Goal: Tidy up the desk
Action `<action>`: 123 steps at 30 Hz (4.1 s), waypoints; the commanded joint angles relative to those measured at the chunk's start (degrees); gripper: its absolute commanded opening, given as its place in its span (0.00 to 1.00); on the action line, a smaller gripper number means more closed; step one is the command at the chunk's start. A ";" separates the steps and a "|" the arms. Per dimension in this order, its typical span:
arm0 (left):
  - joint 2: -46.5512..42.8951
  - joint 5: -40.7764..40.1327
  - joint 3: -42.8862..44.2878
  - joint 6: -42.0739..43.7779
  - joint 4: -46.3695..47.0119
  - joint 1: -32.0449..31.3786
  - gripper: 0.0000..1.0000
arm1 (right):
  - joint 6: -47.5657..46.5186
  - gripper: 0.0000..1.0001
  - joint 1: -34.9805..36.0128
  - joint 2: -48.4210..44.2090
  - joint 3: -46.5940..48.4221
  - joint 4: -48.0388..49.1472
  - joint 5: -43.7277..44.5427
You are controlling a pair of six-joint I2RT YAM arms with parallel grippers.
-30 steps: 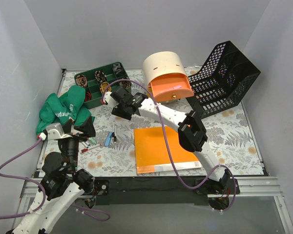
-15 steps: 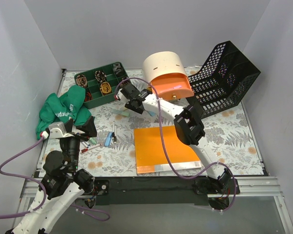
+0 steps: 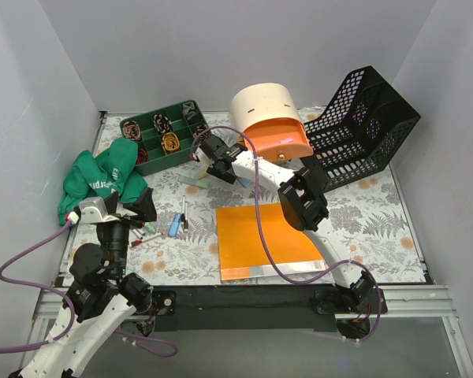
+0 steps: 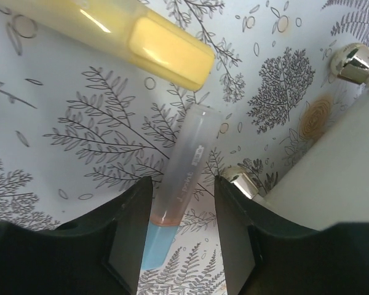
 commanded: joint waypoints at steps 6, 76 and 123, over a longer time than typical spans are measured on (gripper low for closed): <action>0.88 0.66 -0.62 0.80 -0.12 0.22 0.98 | 2.86 0.54 -2.20 0.36 0.42 -1.36 -7.84; 3.43 3.03 -0.80 1.24 -0.03 0.13 0.98 | -6.27 0.01 0.53 -33.03 -2.67 -4.44 -44.17; 30.49 22.64 5.79 -38.01 -2.40 0.13 0.98 | -8.41 0.53 -27.07 -50.41 -17.39 -0.15 -50.40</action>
